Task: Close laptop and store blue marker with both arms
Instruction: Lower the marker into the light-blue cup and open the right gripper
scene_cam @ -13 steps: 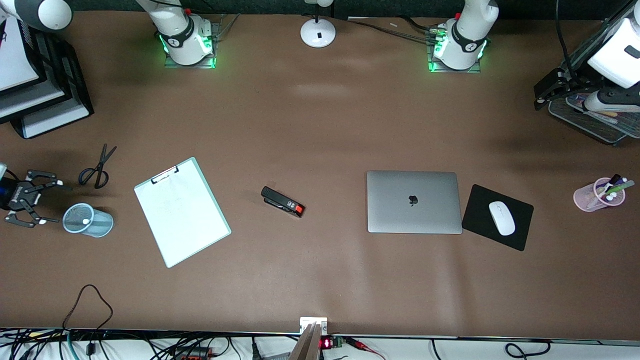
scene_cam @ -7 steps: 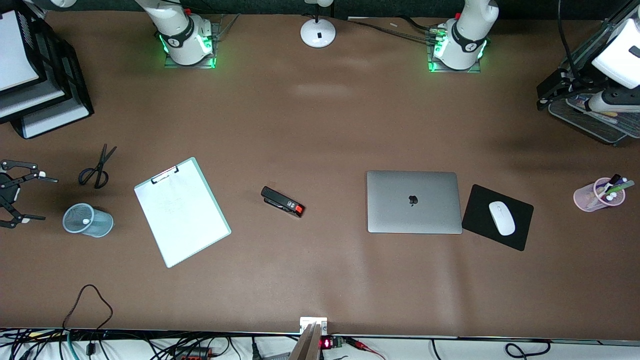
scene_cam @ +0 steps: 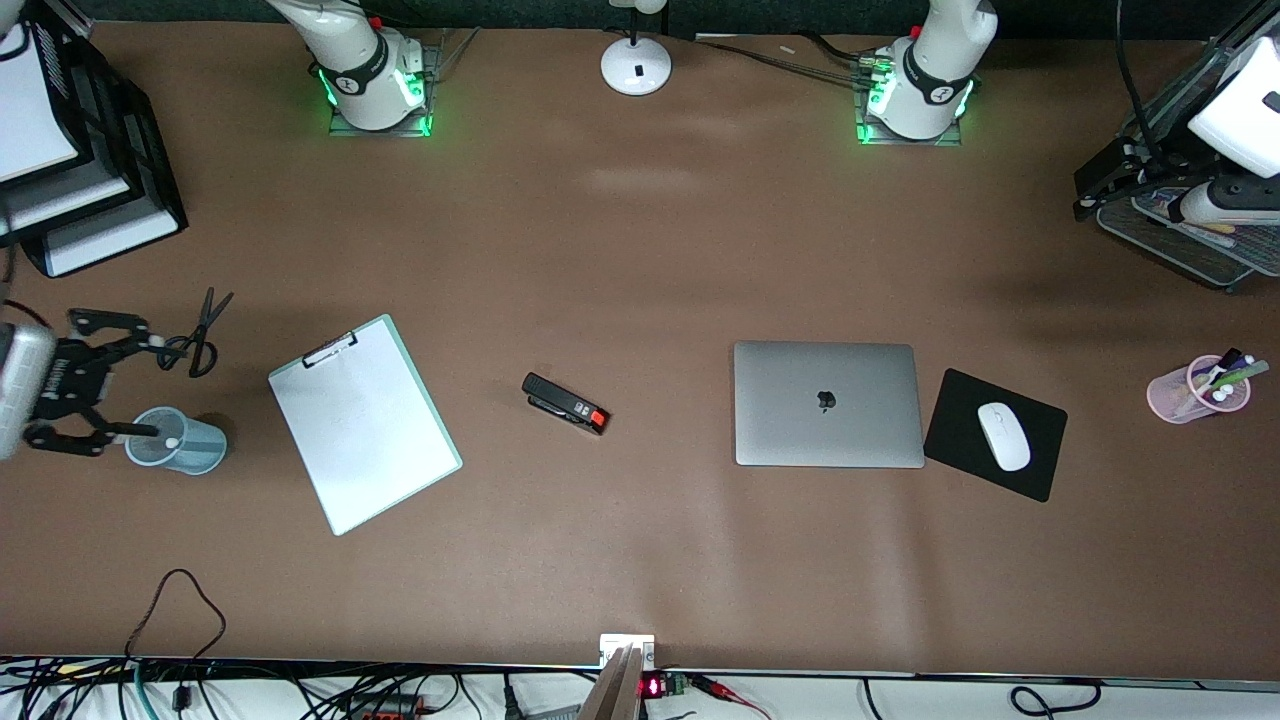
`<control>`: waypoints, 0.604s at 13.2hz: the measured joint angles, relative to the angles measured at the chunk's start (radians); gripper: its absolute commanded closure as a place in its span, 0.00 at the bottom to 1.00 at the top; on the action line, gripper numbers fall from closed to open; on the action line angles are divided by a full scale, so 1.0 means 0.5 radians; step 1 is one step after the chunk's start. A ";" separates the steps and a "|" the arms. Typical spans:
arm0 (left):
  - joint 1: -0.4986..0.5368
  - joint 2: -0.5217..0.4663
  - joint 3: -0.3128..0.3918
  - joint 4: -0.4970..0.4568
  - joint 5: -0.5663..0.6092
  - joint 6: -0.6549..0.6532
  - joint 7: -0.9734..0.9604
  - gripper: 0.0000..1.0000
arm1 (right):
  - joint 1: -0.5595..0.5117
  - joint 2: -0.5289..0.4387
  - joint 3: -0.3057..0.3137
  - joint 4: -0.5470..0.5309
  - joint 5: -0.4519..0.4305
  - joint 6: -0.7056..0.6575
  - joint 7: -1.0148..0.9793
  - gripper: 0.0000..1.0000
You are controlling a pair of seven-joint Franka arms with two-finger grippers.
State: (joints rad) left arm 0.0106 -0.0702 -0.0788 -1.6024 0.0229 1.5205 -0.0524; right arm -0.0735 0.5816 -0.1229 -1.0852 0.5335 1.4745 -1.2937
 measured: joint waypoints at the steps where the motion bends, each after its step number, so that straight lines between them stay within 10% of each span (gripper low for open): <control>1: 0.001 0.000 0.000 0.000 0.000 0.000 0.000 0.00 | 0.046 -0.003 0.000 0.005 -0.044 0.001 0.123 0.00; 8: 0.004 0.000 0.000 0.000 -0.001 0.000 0.000 0.00 | 0.436 -0.149 0.001 0.031 -0.592 -0.002 1.178 0.00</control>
State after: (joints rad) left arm 0.0125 -0.0703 -0.0788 -1.6023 0.0226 1.5205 -0.0524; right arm 0.1445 0.5070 -0.1223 -1.0699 0.2374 1.4737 -0.7045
